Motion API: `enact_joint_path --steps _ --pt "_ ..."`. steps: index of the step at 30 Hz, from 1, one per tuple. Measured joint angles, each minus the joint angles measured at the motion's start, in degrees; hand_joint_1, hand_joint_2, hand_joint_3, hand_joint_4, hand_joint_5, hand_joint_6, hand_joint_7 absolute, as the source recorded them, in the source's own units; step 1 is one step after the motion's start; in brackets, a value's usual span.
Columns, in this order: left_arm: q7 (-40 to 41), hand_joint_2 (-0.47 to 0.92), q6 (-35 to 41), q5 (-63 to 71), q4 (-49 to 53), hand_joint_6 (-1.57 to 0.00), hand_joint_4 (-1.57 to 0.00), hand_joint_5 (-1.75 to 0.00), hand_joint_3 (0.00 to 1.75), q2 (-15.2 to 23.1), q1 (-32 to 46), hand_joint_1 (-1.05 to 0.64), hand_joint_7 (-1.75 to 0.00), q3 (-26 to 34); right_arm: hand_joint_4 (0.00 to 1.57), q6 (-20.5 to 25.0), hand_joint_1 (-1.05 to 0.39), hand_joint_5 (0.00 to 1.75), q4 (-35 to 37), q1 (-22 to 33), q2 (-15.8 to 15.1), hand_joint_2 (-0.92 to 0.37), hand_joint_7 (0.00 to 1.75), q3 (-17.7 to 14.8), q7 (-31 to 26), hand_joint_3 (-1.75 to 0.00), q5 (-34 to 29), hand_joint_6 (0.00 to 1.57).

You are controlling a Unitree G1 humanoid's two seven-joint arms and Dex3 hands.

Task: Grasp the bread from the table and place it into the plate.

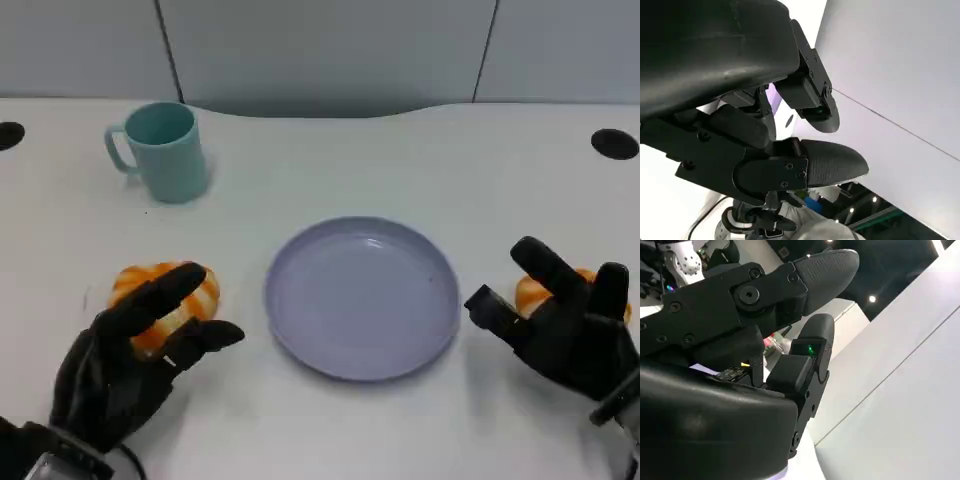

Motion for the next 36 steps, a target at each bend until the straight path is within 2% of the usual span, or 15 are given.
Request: enact_joint_path --steps 5,7,9,14,16,17,18,20,22,36 --pt "4.2 0.92 -4.4 1.3 -3.1 -0.84 -0.6 -0.97 0.5 -0.7 -0.1 -0.88 -0.08 0.3 0.67 0.3 -0.58 1.31 0.7 -0.2 0.0 -0.92 0.26 0.0 -0.6 -0.02 0.0 1.02" --pt "6.3 0.92 -7.2 2.8 -5.4 -0.84 -0.6 -0.95 0.42 -0.8 -0.5 -0.8 -0.08 0.3 0.65 0.5 -0.56 1.33 0.7 -0.4 0.0 -0.92 0.26 0.0 -1.2 -0.02 -0.1 1.01" --pt "8.3 0.92 -11.0 4.4 -7.4 -0.83 -0.6 -0.94 0.36 -0.9 -1.2 -0.74 -0.07 0.0 0.65 0.8 -0.55 1.34 0.8 -0.5 0.0 -0.92 0.26 0.0 -1.3 -0.01 -0.1 1.01" --pt "10.3 0.92 -22.4 11.8 -10.3 -0.82 -0.62 -0.88 0.24 0.8 -3.9 -0.74 -0.06 -2.6 0.67 0.6 -0.55 1.31 1.0 -0.5 0.0 -0.92 0.26 0.0 -1.3 -0.02 -0.1 1.02" --pt "11.9 0.92 -27.0 15.7 -10.5 -0.79 -0.57 -0.76 0.23 2.1 -5.5 -0.74 -0.04 -3.8 0.68 0.6 -0.56 1.29 1.4 -0.7 -0.1 -0.92 0.26 0.0 -1.2 -0.02 -0.1 1.03" --pt "12.7 0.92 -28.7 17.2 -10.4 -0.74 -0.48 -0.69 0.22 2.7 -6.3 -0.77 -0.02 -4.3 0.68 0.6 -0.56 1.29 1.5 -0.7 -0.1 -0.92 0.26 0.0 -1.2 -0.02 -0.1 1.03" --pt "14.0 0.92 -30.0 19.0 -10.3 -0.56 -0.27 -0.57 0.22 3.4 -7.1 -0.83 -0.01 -5.0 0.69 0.6 -0.57 1.3 1.6 -0.8 -0.1 -0.92 0.27 0.1 -1.2 -0.01 -0.1 1.03" --pt "15.7 0.92 -30.0 21.9 -9.5 -0.4 -0.11 -0.47 0.22 4.7 -8.7 -0.89 0.0 -6.4 0.69 0.6 -0.57 1.3 1.6 -0.9 -0.2 -0.92 0.26 0.1 -1.2 -0.01 -0.2 1.03" --pt "16.9 0.92 -28.5 24.1 -7.5 -0.32 -0.03 -0.42 0.21 6.2 -9.9 -0.93 0.0 -7.9 0.68 0.4 -0.58 1.31 1.6 -1.0 -0.2 -0.92 0.26 0.1 -1.3 -0.02 -0.2 1.03" --pt "19.3 0.92 -27.4 25.3 -5.0 -0.3 -0.02 -0.38 0.21 8.2 -10.5 -0.94 0.0 -10.6 0.67 -0.1 -0.58 1.32 1.6 -1.0 -0.2 -0.92 0.28 0.1 -1.3 -0.02 -0.2 1.02"
